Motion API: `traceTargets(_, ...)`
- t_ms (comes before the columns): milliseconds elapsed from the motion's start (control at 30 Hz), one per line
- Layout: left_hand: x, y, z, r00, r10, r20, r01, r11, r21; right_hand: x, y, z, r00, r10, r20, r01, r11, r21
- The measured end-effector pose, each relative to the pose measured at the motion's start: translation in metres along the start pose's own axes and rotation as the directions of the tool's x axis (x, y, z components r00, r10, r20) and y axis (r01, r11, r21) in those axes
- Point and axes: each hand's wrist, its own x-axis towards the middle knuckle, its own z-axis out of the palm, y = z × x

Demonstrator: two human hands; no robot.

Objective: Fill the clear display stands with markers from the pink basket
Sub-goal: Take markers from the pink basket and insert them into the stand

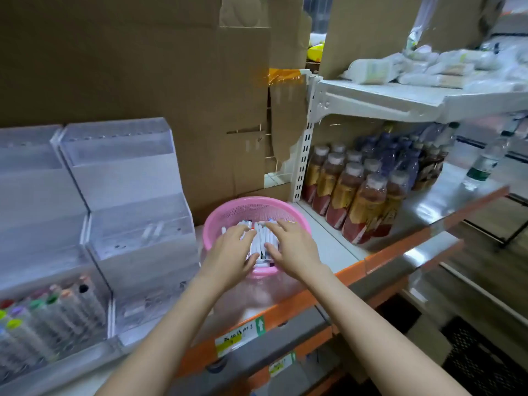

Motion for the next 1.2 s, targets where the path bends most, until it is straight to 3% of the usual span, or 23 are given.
traceTargets(167,0.039,-0.005,0.020,0.975,-0.193,0.110,0.192,0.981,0.020,0.026,0.016,-0.004,1.000,-0.016,0.024,0.017,1.000,-0.006)
traceTargets(267,0.053,-0.009,0.029,0.940,-0.301,0.158,0.285,0.951,0.116,0.043,0.021,0.001,0.997,-0.027,0.076,0.034,0.995,-0.093)
traceTargets(400,0.061,-0.010,0.037,0.929,-0.333,0.160,0.308,0.937,0.164,0.060,0.022,0.009,0.989,-0.024,0.145,0.058,0.969,-0.240)
traceTargets(600,0.061,-0.015,0.039,0.922,-0.369,0.119,0.368,0.929,0.034,0.072,0.018,0.006,0.984,-0.037,0.172,0.096,0.934,-0.345)
traceTargets(733,0.061,-0.018,0.039,0.919,-0.378,0.113,0.381,0.925,-0.001,0.075,0.015,0.001,0.977,-0.024,0.214,0.079,0.964,-0.254)
traceTargets(867,0.061,-0.020,0.041,0.912,-0.387,0.133,0.390,0.921,0.006,0.081,0.018,0.010,0.975,0.023,0.220,-0.024,1.000,0.000)
traceTargets(967,0.061,-0.020,0.040,0.908,-0.397,0.135,0.402,0.916,-0.010,0.084,0.019,0.018,0.973,0.036,0.229,-0.079,0.980,0.182)
traceTargets(1200,0.058,-0.017,0.033,0.879,-0.465,0.101,0.476,0.859,-0.186,0.080,0.022,0.014,0.954,0.088,0.286,-0.195,0.909,0.368)
